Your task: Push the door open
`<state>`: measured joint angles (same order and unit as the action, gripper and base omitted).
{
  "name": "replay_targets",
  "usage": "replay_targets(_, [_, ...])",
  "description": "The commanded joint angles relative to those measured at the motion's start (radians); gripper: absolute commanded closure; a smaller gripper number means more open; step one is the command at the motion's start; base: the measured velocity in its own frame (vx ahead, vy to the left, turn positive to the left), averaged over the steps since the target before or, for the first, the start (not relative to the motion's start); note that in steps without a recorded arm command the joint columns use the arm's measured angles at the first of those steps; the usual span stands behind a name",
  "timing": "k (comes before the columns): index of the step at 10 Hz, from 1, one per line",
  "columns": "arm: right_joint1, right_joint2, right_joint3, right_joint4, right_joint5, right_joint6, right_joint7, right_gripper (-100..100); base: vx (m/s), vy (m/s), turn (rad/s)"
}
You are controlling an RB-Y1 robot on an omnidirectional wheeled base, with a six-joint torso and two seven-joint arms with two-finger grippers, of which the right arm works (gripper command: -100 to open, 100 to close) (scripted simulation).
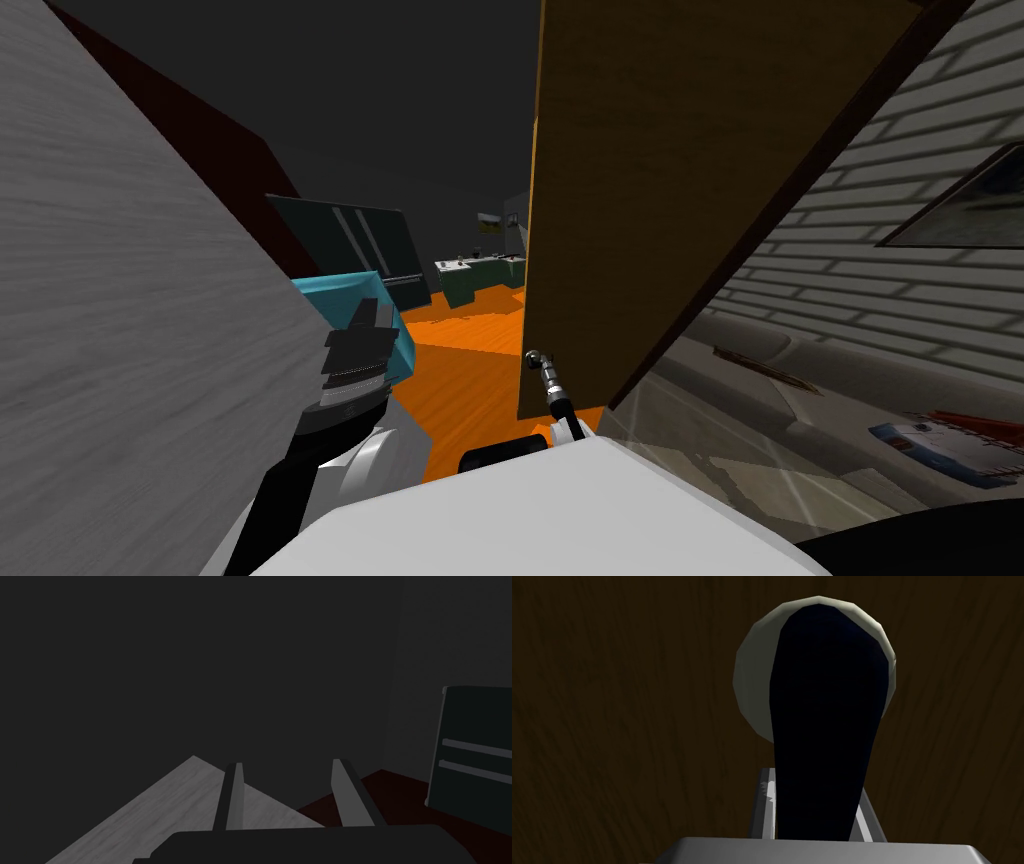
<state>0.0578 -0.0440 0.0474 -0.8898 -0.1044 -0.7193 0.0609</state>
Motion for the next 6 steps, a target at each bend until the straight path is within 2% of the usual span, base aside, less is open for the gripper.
replay_targets(1, [-0.02, -0.018, -0.029, 0.018, -0.011, -0.02, 0.01, 100, 0.204, 0.026, -0.062])
replay_targets(5, [-0.024, -0.031, -0.069, 0.021, -0.028, -0.022, 0.028, 100, 0.213, 0.053, -0.066])
replay_targets(6, [-0.024, -0.031, -0.069, 0.021, -0.028, -0.022, 0.028, 100, 0.135, 0.021, -0.015])
